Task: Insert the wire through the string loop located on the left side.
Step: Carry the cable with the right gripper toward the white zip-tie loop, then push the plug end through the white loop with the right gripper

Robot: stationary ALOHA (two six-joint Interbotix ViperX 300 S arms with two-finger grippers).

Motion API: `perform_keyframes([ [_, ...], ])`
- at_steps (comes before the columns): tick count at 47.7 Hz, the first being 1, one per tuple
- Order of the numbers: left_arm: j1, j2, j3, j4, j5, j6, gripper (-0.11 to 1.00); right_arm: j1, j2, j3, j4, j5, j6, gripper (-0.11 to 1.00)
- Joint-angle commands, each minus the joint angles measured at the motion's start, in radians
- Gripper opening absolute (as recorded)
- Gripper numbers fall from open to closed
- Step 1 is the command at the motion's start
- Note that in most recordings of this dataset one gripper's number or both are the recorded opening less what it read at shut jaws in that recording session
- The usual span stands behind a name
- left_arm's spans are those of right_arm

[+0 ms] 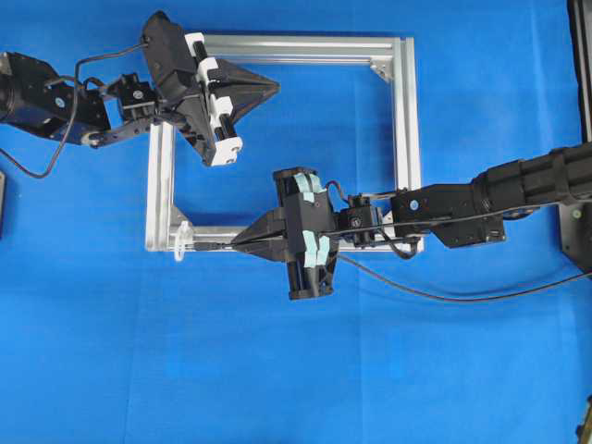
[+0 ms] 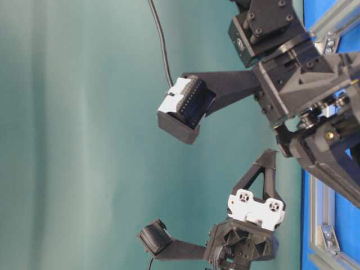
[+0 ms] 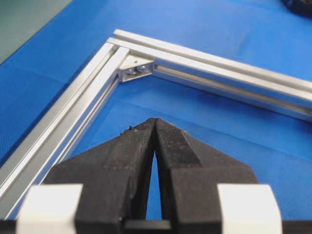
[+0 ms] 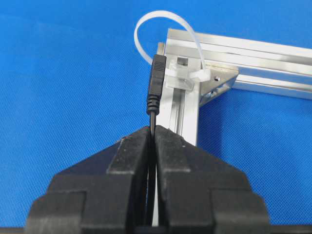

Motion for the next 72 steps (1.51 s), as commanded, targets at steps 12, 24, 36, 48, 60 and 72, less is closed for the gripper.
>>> perform_keyframes([
  [12, -0.003, -0.029, -0.008, 0.002, -0.011, 0.000, 0.00, -0.003, -0.017, -0.015, -0.002, -0.008, 0.002, 0.00],
  [24, -0.003, -0.029, -0.008, 0.002, -0.011, -0.002, 0.00, -0.003, -0.017, -0.014, -0.002, -0.008, 0.002, 0.00],
  [36, -0.003, -0.029, -0.008, 0.002, -0.011, 0.000, 0.00, -0.003, -0.017, -0.015, -0.002, -0.009, 0.002, 0.00],
  [48, -0.003, -0.029, -0.008, 0.002, -0.011, 0.000, 0.00, -0.003, -0.011, -0.028, -0.002, -0.005, 0.002, 0.00],
  [60, -0.003, -0.029, -0.009, 0.002, -0.011, -0.002, 0.00, -0.003, 0.031, -0.095, 0.000, -0.002, 0.002, 0.00],
  [72, -0.003, -0.029, -0.008, 0.002, -0.011, -0.002, 0.00, -0.012, 0.089, -0.192, 0.000, 0.034, 0.002, 0.00],
])
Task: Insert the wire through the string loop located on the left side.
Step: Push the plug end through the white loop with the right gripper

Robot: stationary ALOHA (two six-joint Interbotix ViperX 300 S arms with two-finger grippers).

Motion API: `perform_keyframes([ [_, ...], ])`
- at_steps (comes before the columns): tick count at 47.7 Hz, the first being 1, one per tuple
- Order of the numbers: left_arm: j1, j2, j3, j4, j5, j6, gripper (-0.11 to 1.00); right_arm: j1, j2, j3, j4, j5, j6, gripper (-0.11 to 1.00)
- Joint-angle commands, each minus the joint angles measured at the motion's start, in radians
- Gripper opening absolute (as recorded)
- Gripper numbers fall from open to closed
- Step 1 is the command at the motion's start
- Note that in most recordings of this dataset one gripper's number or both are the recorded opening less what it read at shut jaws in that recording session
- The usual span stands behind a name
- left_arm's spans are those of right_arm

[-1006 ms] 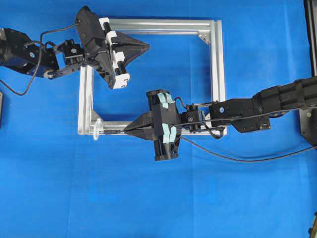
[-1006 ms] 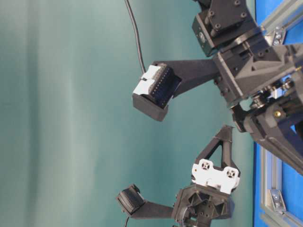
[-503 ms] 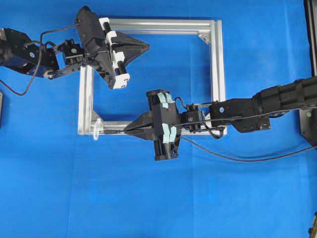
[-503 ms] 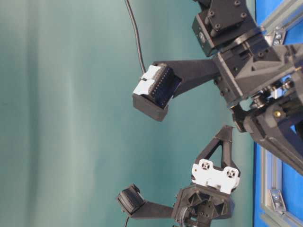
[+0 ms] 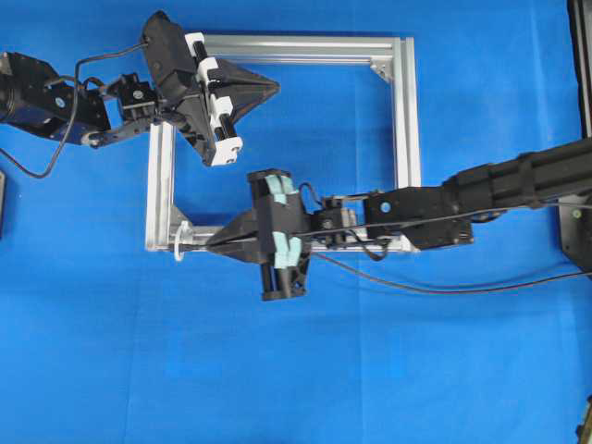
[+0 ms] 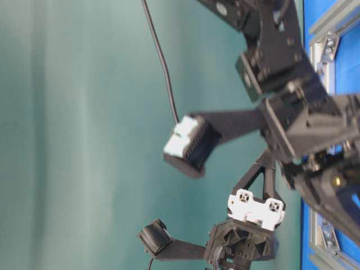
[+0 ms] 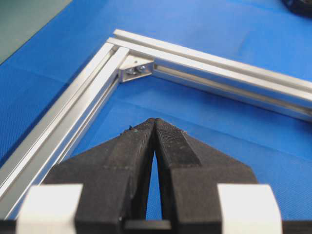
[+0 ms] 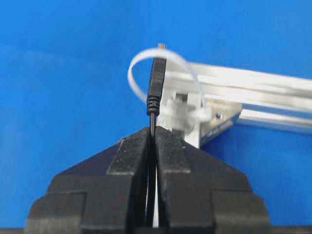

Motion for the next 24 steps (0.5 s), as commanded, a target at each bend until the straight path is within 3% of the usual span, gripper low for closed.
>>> perform_keyframes([
  [1, -0.003, -0.028, -0.006, 0.003, -0.011, -0.002, 0.00, -0.006, 0.000, -0.057, 0.000, 0.011, 0.002, 0.00],
  [10, -0.003, -0.028, -0.005, 0.003, -0.011, -0.002, 0.00, -0.006, 0.034, -0.115, -0.002, 0.040, 0.000, 0.00],
  [24, -0.003, -0.028, -0.006, 0.003, -0.011, -0.002, 0.00, -0.008, 0.038, -0.118, -0.002, 0.043, 0.000, 0.00],
])
